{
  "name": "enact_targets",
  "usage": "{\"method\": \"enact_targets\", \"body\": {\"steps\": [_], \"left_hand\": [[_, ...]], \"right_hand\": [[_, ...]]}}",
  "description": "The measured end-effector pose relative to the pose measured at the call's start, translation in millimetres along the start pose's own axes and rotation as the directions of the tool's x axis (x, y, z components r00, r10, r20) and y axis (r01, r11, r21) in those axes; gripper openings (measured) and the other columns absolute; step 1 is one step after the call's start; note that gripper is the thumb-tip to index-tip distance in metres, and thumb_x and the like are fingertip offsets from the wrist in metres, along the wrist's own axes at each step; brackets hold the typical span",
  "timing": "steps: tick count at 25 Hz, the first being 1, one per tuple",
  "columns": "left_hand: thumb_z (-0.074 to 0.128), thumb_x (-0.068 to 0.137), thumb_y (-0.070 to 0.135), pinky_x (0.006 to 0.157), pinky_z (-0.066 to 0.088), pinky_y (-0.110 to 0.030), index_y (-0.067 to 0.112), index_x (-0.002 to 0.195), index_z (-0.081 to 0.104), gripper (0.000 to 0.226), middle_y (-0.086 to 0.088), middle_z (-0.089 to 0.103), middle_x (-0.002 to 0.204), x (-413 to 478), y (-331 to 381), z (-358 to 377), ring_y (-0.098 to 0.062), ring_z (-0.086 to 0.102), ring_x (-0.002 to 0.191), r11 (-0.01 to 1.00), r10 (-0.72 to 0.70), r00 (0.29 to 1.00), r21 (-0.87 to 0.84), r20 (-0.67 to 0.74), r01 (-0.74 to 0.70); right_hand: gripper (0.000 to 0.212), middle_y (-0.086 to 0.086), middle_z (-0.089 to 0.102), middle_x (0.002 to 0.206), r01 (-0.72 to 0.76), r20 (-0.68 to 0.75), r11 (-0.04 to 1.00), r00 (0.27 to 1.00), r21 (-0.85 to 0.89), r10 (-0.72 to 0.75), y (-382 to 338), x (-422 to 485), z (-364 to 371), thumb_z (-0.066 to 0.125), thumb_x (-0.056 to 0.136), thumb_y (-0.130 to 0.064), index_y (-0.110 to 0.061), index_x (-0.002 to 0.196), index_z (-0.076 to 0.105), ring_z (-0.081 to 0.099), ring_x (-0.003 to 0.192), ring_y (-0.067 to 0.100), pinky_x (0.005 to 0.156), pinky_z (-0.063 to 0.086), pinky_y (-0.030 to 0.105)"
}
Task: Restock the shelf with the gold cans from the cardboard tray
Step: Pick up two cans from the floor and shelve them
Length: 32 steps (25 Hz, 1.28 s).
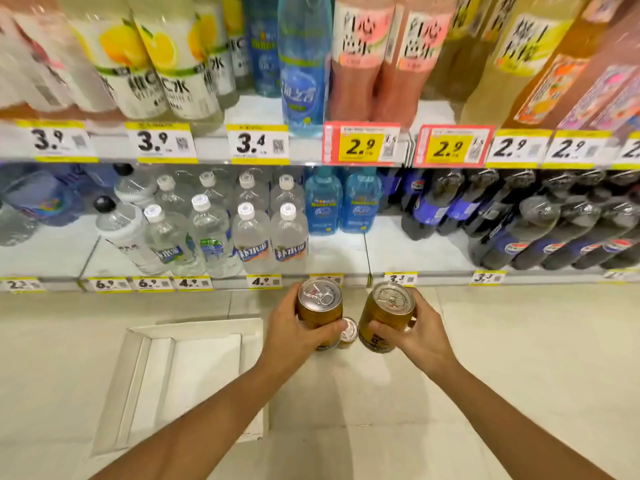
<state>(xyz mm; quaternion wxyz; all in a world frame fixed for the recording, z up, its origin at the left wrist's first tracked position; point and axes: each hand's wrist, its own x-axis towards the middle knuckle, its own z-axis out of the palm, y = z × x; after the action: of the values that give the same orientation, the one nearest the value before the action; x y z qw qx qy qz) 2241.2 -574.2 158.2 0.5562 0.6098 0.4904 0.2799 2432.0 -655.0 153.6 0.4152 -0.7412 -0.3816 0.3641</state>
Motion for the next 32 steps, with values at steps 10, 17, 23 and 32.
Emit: {"method": "enact_targets", "body": {"steps": [10,17,23,32], "left_hand": [[0.09,0.048,0.034,0.065,0.047,-0.002,0.033,0.094,0.057,0.056,0.028,0.071,0.08,-42,454,-134,0.018,0.062,0.076,0.96,0.279,0.96,0.016,0.008,-0.279],[0.086,0.058,0.033,0.069,0.044,-0.004,0.03,0.092,0.061,0.042,0.016,0.066,0.086,-72,705,-200,0.015,0.06,0.074,0.885,0.465,0.868,0.126,-0.173,-0.449],[0.084,0.056,0.042,0.081,0.051,-0.022,0.026,0.098,0.062,0.05,0.009,0.07,0.092,-94,844,-240,-0.009,0.065,0.086,0.824,0.563,0.783,0.11,-0.264,-0.555],[0.077,0.068,0.036,0.068,0.045,-0.016,0.017,0.121,0.056,0.06,0.002,0.066,0.11,-90,963,-295,-0.01,0.063,0.097,0.754,0.627,0.704,0.031,-0.335,-0.656]], "right_hand": [[0.051,-0.017,0.065,0.092,0.33,-0.001,0.943,0.944,-0.04,-0.331,-461,-47,-167,0.076,0.05,-0.049,-0.037,0.094,0.054,0.061,0.085,-0.009,0.075,0.046,0.01],[0.04,-0.023,0.063,0.089,0.578,0.041,0.814,0.816,-0.051,-0.577,-707,-75,-254,0.073,0.058,-0.04,-0.038,0.093,0.054,0.059,0.08,-0.018,0.078,0.043,0.005],[0.044,-0.001,0.069,0.103,0.718,0.103,0.695,0.695,-0.04,-0.711,-844,-94,-296,0.076,0.062,-0.042,-0.03,0.1,0.057,0.065,0.095,0.012,0.095,0.051,0.033],[0.046,0.0,0.058,0.11,0.774,0.038,0.633,0.632,0.004,-0.774,-962,-89,-328,0.069,0.079,-0.033,-0.016,0.111,0.04,0.059,0.102,0.016,0.088,0.049,0.031]]}}
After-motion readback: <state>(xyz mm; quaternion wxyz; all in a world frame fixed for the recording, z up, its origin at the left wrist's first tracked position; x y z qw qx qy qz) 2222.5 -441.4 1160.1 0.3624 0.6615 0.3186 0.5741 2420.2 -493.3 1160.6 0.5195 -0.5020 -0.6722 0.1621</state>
